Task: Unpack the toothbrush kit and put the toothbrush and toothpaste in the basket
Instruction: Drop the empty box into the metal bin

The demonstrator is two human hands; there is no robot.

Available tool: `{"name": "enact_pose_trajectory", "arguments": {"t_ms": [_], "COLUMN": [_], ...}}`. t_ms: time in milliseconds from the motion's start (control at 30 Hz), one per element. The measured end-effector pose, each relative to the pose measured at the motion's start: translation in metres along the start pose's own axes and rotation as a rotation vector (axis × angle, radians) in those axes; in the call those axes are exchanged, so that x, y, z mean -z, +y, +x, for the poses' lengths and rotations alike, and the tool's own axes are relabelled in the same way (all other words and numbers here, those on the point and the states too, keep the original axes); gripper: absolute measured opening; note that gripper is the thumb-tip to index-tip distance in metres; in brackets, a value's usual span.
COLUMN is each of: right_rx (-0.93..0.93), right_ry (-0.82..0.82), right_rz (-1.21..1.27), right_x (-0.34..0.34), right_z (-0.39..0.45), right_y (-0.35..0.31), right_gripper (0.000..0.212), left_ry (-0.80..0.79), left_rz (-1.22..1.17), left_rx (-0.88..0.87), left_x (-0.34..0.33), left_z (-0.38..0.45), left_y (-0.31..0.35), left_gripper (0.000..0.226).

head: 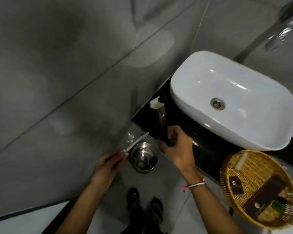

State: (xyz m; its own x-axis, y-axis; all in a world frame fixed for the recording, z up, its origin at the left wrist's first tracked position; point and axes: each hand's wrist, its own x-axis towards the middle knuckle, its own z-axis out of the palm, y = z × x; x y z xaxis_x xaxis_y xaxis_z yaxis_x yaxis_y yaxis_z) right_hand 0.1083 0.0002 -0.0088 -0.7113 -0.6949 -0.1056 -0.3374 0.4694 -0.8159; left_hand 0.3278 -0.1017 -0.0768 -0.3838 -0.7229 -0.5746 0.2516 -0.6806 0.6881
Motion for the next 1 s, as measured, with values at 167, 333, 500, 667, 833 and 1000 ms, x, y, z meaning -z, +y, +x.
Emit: {"name": "enact_pose_trajectory", "arguments": {"t_ms": [167,333,500,667,833,1000], "right_rx": [-0.03,-0.087,-0.134,-0.203,-0.012,0.069], "right_ry": [-0.188,-0.269,-0.193,-0.247,-0.663,-0.758], "right_rz": [0.012,0.04,-0.212,-0.301,-0.254,-0.34], "right_x": [-0.102,-0.181,-0.239,-0.271,-0.262,-0.224], "right_z": [-0.013,-0.013,0.019,0.046,0.008,-0.025], "right_y": [0.07,0.173,0.261,0.293,0.295,0.264], "right_gripper": [0.039,0.034,0.036,0.069,0.05,0.026], "left_ry": [0.173,0.299,0.361,0.35,0.284,0.089], "left_rz": [0.08,0.16,0.193,0.297,0.469,0.597], "left_rx": [0.044,0.075,0.123,0.142,0.116,0.109], "left_x": [0.085,0.148,0.184,0.193,0.188,0.154], "left_z": [0.0,0.03,0.073,0.106,0.11,0.089], "left_y": [-0.076,-0.154,-0.207,-0.225,-0.217,-0.177], "left_gripper": [0.017,0.032,0.019,0.011,0.022,0.023]}}
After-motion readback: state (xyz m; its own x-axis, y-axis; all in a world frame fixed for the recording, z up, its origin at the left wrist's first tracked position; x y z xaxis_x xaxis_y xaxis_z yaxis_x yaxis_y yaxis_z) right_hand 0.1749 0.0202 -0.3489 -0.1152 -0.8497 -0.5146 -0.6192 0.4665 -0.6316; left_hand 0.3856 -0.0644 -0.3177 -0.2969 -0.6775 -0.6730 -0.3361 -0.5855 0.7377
